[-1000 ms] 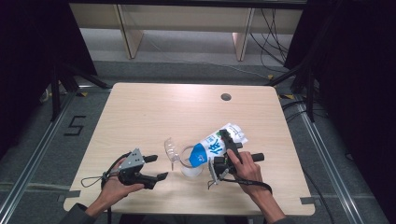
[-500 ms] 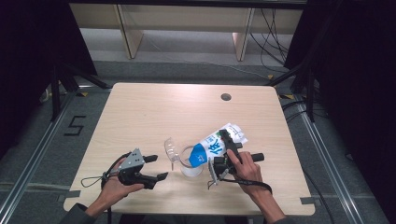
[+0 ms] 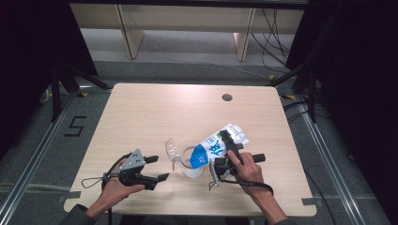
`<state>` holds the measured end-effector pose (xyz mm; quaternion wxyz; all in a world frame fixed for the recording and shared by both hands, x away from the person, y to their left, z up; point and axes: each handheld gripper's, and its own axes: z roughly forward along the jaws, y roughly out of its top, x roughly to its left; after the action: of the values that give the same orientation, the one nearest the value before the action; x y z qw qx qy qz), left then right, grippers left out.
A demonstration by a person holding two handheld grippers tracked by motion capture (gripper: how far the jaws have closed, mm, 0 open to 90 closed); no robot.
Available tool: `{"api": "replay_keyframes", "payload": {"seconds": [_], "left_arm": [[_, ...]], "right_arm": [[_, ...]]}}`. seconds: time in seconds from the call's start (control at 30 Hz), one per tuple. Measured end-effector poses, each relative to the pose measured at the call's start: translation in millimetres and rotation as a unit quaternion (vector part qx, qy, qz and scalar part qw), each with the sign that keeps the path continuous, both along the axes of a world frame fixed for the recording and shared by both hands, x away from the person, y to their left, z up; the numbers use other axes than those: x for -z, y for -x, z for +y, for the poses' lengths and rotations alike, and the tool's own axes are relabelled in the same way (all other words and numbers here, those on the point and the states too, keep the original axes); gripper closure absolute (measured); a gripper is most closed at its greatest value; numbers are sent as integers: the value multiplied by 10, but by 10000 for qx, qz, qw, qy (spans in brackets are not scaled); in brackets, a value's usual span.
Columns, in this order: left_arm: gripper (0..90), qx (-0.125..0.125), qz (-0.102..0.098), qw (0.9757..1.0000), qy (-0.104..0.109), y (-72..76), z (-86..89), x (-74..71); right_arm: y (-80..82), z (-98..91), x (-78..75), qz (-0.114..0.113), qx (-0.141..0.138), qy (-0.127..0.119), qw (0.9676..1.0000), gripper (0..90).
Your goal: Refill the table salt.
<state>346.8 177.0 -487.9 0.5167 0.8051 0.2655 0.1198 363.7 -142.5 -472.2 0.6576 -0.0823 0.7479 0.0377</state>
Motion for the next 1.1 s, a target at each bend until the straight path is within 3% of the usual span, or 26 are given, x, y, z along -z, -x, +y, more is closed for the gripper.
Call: {"api": "replay_keyframes", "payload": {"seconds": [0.37, 0.43, 0.47, 0.53, 0.6, 0.67, 0.73, 1.1], "left_arm": [[217, -3, 2, 10000, 3, 0, -1, 0], [217, 1, 2, 10000, 3, 0, -1, 0], [217, 0, 2, 10000, 1, -1, 0, 1], [217, -2, 2, 10000, 2, 0, -1, 1], [217, 1, -7, 10000, -14, 0, -2, 0], [217, 0, -6, 10000, -15, 1, -3, 1], [217, -30, 24, 10000, 8, 6, -5, 3], [217, -24, 18, 10000, 6, 5, -5, 3]], "right_arm": [[14, 3, 5, -19, 78, 2, 10000, 489], [-17, 17, -41, -143, -186, 319, 9992, 491], [-15, 19, -43, -152, -176, 333, 9992, 493], [-3, 5, 1, -54, -39, 27, 10000, 495], [-11, 4, 4, -100, -101, 38, 9999, 495], [-8, 17, -33, -124, -106, 279, 9995, 495], [2, 8, 0, -50, 0, 55, 10000, 496], [15, 22, 6, -82, 23, 75, 9999, 501]]}}
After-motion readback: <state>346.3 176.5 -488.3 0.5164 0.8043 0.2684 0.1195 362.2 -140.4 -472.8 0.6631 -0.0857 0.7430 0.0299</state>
